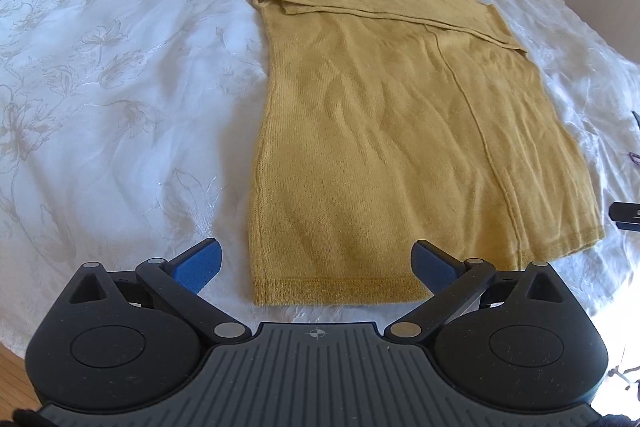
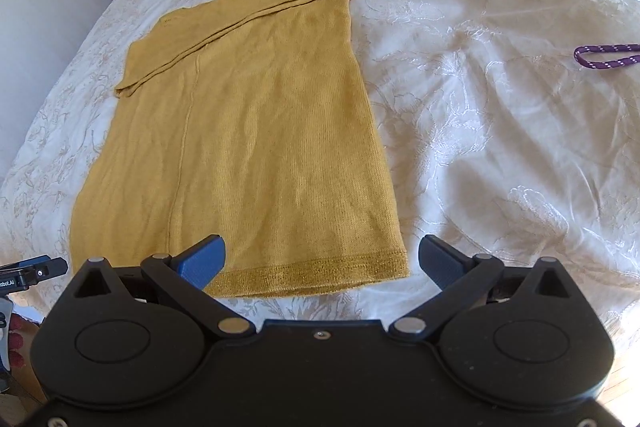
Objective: Fold small clothes
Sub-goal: 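Move both grippers to the sweater's hem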
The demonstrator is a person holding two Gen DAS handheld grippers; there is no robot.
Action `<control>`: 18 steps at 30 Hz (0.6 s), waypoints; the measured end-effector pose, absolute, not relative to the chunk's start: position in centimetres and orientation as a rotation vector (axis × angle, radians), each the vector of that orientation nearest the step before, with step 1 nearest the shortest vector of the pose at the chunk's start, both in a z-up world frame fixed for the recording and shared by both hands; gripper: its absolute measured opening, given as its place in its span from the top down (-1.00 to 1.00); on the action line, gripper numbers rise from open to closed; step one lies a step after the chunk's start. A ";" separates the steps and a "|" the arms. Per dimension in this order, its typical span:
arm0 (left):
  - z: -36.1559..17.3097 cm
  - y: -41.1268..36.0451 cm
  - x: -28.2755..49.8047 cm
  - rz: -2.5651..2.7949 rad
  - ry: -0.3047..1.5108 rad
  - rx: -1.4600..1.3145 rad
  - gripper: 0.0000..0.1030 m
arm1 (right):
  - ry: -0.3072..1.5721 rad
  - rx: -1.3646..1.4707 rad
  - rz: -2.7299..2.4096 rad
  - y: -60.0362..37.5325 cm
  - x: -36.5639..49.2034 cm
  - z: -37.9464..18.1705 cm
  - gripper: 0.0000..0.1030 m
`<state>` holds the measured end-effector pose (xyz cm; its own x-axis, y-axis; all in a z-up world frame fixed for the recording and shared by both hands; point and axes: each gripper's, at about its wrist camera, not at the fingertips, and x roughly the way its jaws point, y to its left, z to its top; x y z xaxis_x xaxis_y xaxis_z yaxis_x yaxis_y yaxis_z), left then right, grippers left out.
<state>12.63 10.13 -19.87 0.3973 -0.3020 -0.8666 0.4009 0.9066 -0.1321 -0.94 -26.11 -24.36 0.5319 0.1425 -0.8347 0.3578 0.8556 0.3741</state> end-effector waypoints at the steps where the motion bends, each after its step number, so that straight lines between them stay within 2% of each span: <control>1: -20.1 10.0 12.9 -0.454 1.079 0.104 -1.00 | 1.019 0.552 -0.137 -26.1 -0.7 -24.5 -0.99; 11: -24.1 9.0 15.0 -0.486 1.163 0.115 -1.00 | 1.079 0.560 -0.123 -25.8 1.7 -26.7 -0.99; 18: -25.1 9.3 15.7 -0.486 1.178 0.092 -1.00 | 1.124 0.587 -0.113 -26.0 2.9 -28.5 -1.00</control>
